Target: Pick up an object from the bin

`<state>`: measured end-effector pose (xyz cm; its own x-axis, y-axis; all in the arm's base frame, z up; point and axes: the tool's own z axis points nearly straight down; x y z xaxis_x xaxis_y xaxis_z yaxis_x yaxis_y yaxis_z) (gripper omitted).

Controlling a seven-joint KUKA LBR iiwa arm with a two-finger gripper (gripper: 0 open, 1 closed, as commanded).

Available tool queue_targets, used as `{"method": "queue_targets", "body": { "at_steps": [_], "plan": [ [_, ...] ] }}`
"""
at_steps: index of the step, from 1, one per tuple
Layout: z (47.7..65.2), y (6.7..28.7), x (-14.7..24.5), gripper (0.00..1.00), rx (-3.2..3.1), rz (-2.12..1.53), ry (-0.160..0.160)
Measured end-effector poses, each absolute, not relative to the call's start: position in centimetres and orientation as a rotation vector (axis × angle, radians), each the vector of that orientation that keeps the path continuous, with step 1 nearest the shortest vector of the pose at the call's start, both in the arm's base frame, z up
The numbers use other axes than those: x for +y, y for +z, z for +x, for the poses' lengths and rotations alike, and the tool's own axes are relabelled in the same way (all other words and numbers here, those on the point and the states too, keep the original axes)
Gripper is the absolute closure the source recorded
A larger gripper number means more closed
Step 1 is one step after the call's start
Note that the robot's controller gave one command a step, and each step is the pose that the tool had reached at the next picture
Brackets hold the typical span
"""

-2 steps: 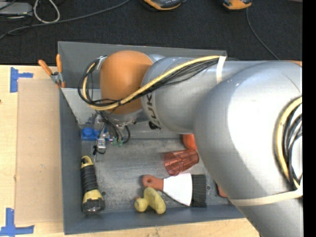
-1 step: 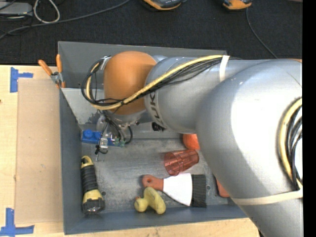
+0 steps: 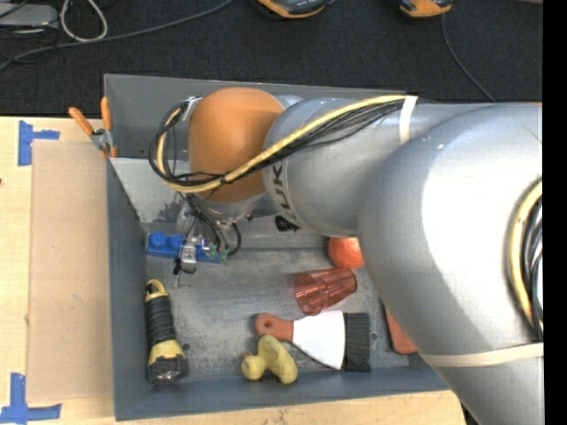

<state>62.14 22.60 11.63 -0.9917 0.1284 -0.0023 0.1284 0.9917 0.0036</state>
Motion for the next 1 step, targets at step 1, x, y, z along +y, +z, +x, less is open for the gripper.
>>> {"method": "queue_targets", "body": {
  "at_steps": [1],
  "plan": [
    [62.14,6.68,19.62,0.00,3.114,0.411,0.006]
  ]
}}
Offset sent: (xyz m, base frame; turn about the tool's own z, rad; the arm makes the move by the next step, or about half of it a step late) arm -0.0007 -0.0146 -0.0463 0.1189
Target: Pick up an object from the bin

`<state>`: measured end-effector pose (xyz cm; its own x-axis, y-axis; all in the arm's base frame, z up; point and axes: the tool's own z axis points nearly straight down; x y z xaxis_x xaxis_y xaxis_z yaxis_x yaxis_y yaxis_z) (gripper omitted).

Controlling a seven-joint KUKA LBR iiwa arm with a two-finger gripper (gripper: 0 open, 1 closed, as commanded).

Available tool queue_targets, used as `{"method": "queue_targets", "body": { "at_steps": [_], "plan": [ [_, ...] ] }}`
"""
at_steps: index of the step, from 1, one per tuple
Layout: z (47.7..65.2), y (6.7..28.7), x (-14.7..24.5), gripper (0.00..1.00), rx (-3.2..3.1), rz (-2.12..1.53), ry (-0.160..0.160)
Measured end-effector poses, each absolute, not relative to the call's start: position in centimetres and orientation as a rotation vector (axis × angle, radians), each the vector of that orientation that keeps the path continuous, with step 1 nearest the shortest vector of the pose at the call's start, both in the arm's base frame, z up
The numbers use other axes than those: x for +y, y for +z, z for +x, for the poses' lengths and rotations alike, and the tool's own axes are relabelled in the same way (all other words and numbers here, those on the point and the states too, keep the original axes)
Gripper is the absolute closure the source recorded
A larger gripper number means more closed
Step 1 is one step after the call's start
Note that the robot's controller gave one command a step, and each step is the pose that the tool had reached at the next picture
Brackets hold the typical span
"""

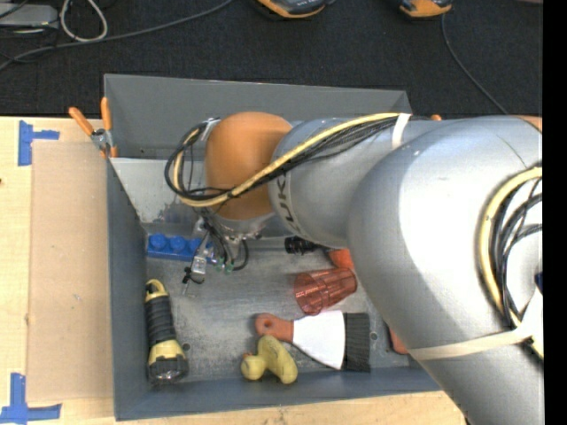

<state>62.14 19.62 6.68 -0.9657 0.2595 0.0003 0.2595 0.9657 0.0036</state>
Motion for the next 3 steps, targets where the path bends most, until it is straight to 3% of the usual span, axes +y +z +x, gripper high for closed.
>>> {"method": "queue_targets", "body": {
  "at_steps": [1,2,3],
  "plan": [
    [62.1,7.0,21.1,1.00,3.110,0.386,0.014],
    [62.1,7.1,21.1,1.00,3.110,0.388,0.014],
    [61.9,9.5,21.0,1.00,3.118,0.391,0.009]
  ]
}}
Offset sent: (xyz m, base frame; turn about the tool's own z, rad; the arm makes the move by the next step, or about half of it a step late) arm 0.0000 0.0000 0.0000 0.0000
